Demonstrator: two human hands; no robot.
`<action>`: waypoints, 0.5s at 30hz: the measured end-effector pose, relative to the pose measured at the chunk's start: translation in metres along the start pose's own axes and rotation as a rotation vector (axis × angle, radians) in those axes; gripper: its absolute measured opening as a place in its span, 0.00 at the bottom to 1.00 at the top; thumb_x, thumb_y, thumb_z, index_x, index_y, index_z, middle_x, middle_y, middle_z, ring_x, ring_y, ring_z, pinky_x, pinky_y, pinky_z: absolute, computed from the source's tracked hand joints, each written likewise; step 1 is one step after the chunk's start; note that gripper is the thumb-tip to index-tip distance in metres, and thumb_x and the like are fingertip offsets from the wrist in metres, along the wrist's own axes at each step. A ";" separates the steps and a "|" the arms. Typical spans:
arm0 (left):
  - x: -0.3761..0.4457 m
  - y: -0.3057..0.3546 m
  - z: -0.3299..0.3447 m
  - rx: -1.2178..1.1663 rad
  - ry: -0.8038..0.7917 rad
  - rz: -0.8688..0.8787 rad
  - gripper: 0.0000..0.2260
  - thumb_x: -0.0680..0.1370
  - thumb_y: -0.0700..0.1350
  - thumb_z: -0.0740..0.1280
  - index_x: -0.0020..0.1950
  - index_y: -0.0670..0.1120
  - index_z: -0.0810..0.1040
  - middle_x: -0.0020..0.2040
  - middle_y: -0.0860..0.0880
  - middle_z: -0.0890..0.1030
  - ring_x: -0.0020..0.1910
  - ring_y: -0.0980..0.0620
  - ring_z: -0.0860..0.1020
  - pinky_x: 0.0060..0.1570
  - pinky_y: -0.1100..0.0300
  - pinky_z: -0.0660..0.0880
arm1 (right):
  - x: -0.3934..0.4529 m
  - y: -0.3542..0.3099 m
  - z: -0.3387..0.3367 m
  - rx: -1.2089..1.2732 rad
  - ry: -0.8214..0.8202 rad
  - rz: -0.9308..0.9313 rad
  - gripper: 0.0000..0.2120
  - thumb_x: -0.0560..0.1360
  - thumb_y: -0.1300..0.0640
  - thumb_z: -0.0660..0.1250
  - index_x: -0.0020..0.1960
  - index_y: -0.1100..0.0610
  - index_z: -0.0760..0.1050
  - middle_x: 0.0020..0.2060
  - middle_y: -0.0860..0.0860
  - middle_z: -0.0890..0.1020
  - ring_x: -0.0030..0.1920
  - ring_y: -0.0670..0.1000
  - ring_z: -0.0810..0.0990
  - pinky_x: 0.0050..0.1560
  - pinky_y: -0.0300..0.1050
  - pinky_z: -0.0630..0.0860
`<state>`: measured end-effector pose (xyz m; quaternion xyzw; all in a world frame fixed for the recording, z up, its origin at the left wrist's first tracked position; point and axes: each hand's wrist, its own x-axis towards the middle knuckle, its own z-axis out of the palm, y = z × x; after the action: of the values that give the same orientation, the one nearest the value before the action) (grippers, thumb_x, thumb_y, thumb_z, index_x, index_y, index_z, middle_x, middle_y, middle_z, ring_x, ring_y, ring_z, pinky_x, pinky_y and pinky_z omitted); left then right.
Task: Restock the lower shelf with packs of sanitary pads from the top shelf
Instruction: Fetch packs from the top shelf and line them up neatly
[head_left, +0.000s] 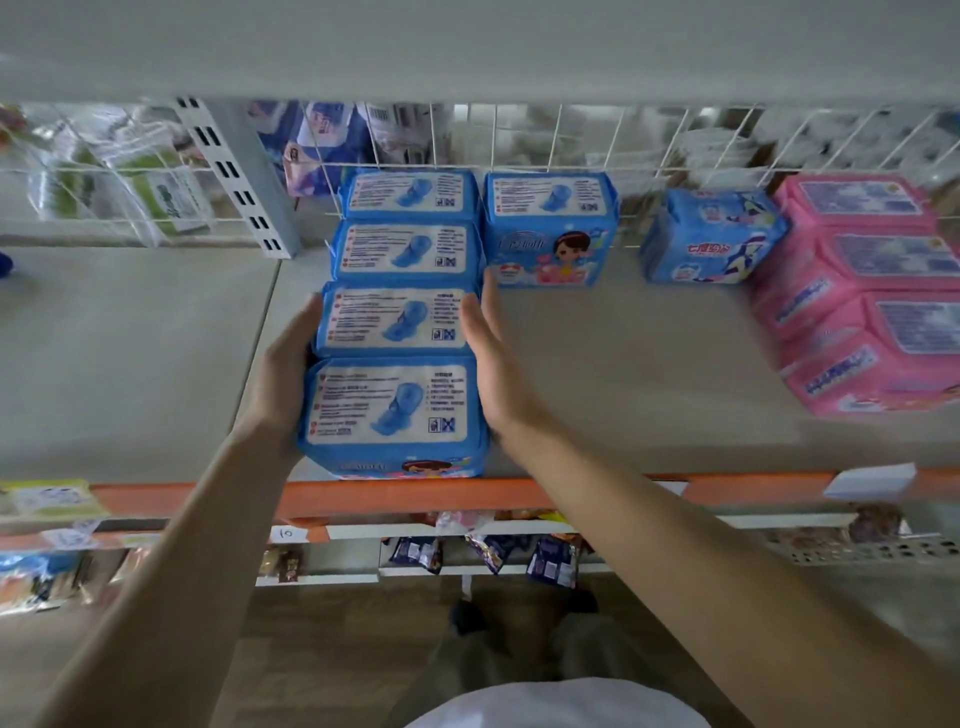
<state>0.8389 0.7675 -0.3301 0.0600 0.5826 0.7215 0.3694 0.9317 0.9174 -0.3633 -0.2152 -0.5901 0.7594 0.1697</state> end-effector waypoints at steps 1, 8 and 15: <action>0.001 -0.001 0.001 -0.022 -0.010 -0.002 0.19 0.82 0.58 0.57 0.53 0.52 0.85 0.51 0.48 0.86 0.44 0.49 0.85 0.42 0.56 0.82 | 0.002 0.002 0.000 0.000 -0.005 -0.002 0.45 0.69 0.24 0.64 0.78 0.35 0.48 0.80 0.43 0.57 0.78 0.47 0.60 0.77 0.60 0.61; 0.005 -0.003 0.001 -0.002 -0.036 0.060 0.22 0.82 0.53 0.58 0.74 0.46 0.69 0.57 0.46 0.83 0.50 0.47 0.84 0.43 0.53 0.82 | 0.001 -0.001 0.004 0.012 0.006 -0.049 0.39 0.72 0.29 0.66 0.77 0.32 0.52 0.78 0.45 0.62 0.77 0.50 0.64 0.75 0.61 0.63; -0.008 0.001 -0.012 -0.054 -0.020 0.109 0.18 0.80 0.57 0.55 0.64 0.53 0.77 0.62 0.50 0.82 0.55 0.48 0.82 0.49 0.55 0.81 | -0.009 -0.007 -0.018 0.099 -0.026 -0.075 0.30 0.82 0.47 0.54 0.82 0.50 0.51 0.68 0.39 0.73 0.66 0.36 0.74 0.61 0.35 0.75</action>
<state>0.8385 0.7532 -0.3298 0.0889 0.5551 0.7554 0.3367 0.9490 0.9292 -0.3595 -0.1744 -0.5616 0.7835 0.2009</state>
